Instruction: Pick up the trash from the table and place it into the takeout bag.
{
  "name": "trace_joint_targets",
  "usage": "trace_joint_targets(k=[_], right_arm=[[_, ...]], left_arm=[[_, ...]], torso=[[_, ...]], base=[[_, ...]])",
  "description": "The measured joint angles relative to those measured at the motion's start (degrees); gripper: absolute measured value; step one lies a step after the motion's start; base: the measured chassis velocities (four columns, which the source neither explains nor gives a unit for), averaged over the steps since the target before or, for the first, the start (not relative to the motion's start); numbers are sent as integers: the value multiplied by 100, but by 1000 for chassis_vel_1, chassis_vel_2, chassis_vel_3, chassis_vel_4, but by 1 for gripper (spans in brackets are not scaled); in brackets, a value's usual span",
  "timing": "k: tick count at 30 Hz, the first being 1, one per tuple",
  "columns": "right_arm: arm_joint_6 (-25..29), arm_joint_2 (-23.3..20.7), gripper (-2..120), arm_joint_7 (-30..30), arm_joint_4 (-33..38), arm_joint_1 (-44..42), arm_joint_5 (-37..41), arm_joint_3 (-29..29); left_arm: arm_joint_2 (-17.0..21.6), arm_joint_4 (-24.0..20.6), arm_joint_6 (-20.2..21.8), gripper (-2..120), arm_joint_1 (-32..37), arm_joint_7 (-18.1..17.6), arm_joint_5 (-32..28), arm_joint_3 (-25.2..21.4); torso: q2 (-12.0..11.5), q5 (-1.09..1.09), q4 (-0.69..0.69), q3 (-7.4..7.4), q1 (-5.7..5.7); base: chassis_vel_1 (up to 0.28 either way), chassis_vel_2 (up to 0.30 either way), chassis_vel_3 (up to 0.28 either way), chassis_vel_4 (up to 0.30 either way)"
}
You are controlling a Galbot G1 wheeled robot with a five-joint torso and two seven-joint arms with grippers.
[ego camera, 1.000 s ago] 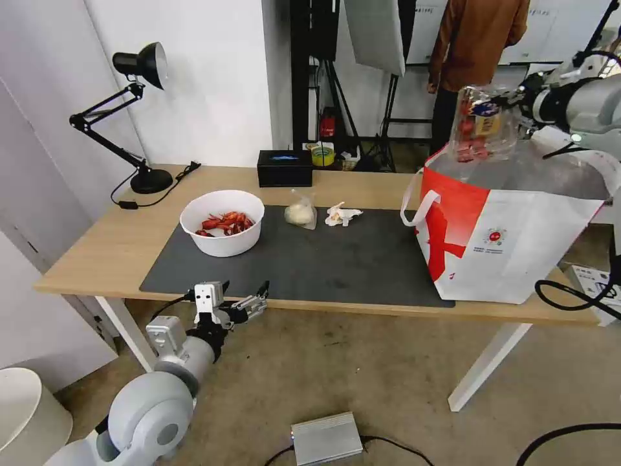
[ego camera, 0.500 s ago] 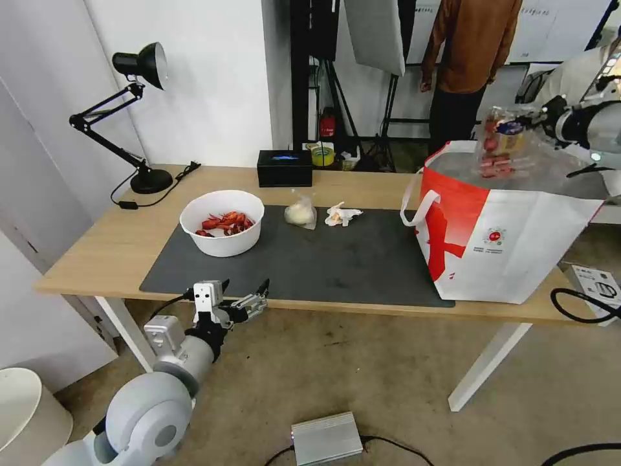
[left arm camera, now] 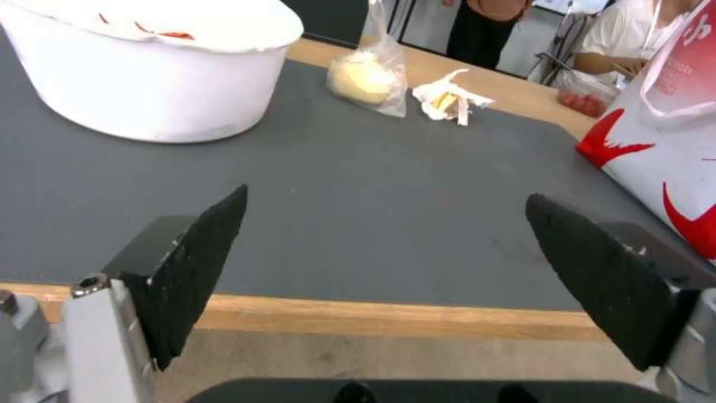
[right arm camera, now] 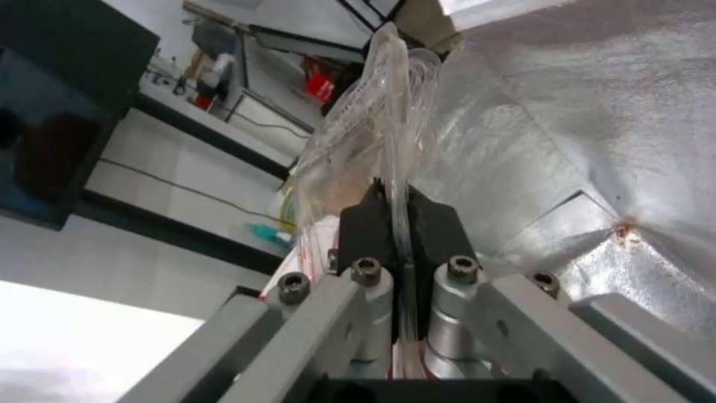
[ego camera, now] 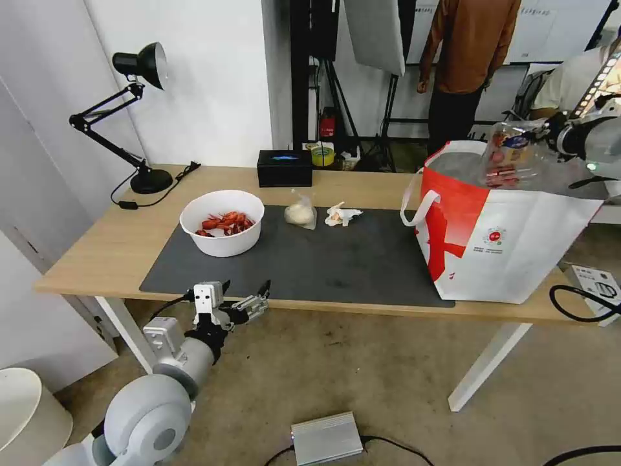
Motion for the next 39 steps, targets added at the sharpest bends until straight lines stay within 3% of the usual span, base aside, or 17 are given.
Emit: trace_joint_targets(k=[27, 34, 37, 38, 39], right_arm=[[-5, 207, 1, -332, -59, -217, -321, 28], [-6, 195, 25, -428, 41, -211, -299, 60], [-6, 194, 28, -428, 47, -208, -298, 61], [-8, 187, 41, -425, 68, -188, -292, 63], [-8, 185, 45, -422, 74, -187, -291, 63]], left_arm=[[-13, 47, -11, 100, -43, 3, 2, 69], [-21, 60, -12, 100, -44, 4, 6, 83], [-21, 59, -12, 100, -44, 4, 6, 83], [-19, 60, -12, 100, -44, 4, 8, 83], [-18, 60, -12, 100, -44, 5, 8, 83]], torso=[[0, 0, 0, 0, 0], [0, 0, 0, 0, 0], [0, 0, 0, 0, 0], [0, 0, 0, 0, 0], [0, 0, 0, 0, 0]], base=[[0, 0, 0, 0], [0, 0, 0, 0], [0, 0, 0, 0], [0, 0, 0, 0], [0, 0, 0, 0]])
